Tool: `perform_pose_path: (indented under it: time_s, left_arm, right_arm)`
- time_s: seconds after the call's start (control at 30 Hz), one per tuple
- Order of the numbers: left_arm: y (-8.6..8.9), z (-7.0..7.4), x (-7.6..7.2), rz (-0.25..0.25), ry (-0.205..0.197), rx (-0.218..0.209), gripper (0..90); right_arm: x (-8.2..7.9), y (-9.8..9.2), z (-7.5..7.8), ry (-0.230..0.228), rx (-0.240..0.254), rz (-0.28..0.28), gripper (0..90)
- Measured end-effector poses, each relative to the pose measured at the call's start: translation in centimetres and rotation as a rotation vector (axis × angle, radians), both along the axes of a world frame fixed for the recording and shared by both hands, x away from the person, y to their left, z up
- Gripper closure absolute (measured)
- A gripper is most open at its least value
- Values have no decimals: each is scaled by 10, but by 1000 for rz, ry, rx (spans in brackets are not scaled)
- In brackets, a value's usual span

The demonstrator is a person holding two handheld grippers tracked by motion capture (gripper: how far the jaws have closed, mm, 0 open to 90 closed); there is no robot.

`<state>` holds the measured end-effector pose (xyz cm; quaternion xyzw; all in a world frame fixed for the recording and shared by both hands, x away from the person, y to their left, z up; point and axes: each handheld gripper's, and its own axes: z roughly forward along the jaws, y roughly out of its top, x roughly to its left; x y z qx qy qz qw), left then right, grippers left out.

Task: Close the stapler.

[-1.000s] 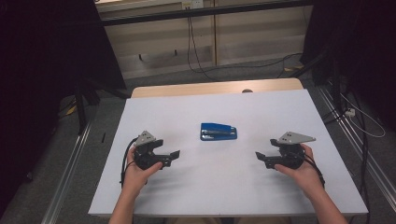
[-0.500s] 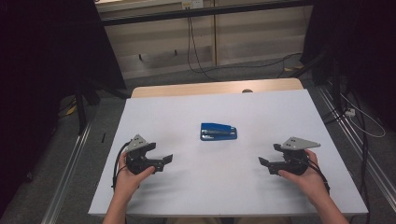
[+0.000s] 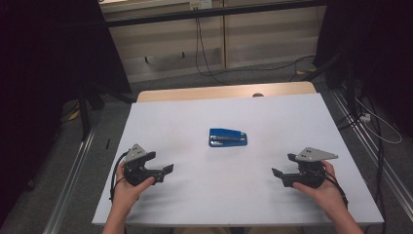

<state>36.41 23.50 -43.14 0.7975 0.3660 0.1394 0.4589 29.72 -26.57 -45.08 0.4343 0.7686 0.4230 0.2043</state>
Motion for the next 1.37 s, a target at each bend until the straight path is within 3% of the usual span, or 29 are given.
perform_pose_path:
  time_s: [0.13, 0.63, 1.37]
  left_arm:
    - [5, -2, -3, 11, 1, 15, 92]
    - [15, -4, -10, 31, 5, -4, 92]
    - [15, -2, -15, 13, -4, -9, 92]
  right_arm:
    - [-3, -3, -1, 1, -5, -1, 199]
    - [-11, -10, -1, -3, -11, -8, 195]
    - [-16, -13, -2, -27, -12, -11, 186]
